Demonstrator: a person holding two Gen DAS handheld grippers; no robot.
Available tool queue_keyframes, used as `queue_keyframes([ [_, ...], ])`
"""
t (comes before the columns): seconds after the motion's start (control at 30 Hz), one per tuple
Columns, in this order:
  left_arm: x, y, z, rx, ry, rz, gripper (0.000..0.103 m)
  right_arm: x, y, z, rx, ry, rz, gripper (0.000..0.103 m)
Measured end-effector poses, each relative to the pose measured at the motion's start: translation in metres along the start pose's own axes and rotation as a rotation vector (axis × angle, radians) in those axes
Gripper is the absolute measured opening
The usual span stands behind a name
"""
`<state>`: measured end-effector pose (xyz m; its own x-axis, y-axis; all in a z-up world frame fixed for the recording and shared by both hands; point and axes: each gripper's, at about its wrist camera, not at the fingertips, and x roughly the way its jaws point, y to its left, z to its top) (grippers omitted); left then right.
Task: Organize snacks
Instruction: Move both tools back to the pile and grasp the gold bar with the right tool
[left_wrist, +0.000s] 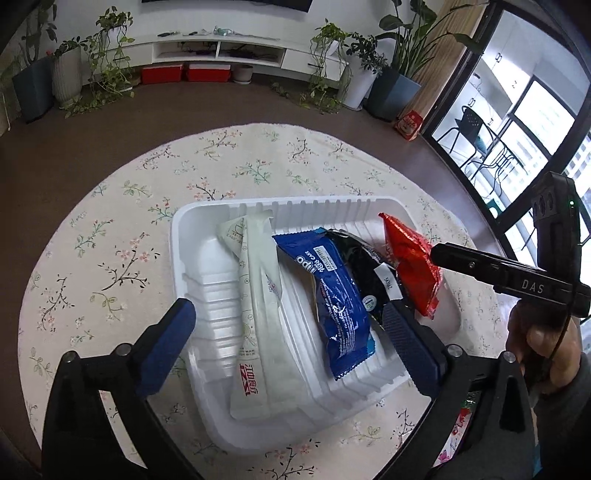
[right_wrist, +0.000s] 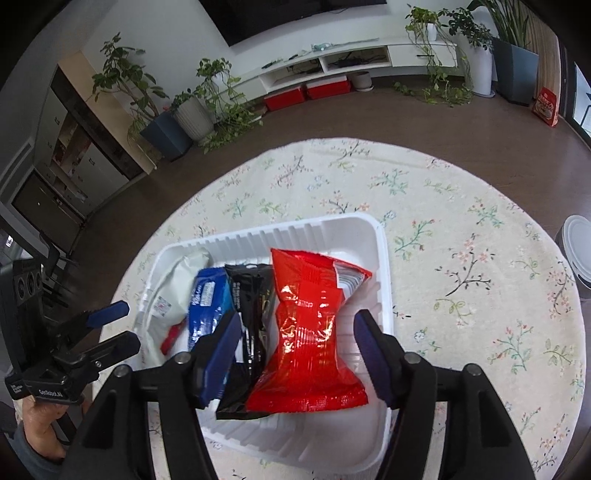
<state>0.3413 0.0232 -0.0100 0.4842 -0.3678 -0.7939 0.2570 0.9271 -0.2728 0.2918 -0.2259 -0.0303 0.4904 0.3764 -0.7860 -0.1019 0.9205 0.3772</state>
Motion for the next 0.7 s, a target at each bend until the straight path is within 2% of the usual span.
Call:
queue_keyframes([
  [0.2, -0.055, -0.012, -0.019, 0.040, -0.098, 0.054, 0.103, -0.053, -0.001, -0.009, 0.031, -0.081, 0.034, 0.077],
  [0.37, -0.105, -0.025, -0.069, 0.091, -0.204, 0.107, 0.103, -0.098, -0.001, -0.045, 0.033, -0.133, 0.081, 0.078],
  [0.43, -0.120, -0.028, -0.095, 0.076, -0.206, 0.087, 0.103, -0.114, -0.001, -0.066, 0.031, -0.152, 0.091, 0.078],
  [0.53, -0.135, -0.033, -0.135, 0.030, -0.165, 0.079, 0.103, -0.134, -0.005, -0.102, 0.041, -0.174, 0.090, 0.078],
  [0.7, -0.151, -0.044, -0.202, -0.092, -0.131, 0.041, 0.103, -0.158, -0.006, -0.166, 0.074, -0.180, 0.076, 0.078],
])
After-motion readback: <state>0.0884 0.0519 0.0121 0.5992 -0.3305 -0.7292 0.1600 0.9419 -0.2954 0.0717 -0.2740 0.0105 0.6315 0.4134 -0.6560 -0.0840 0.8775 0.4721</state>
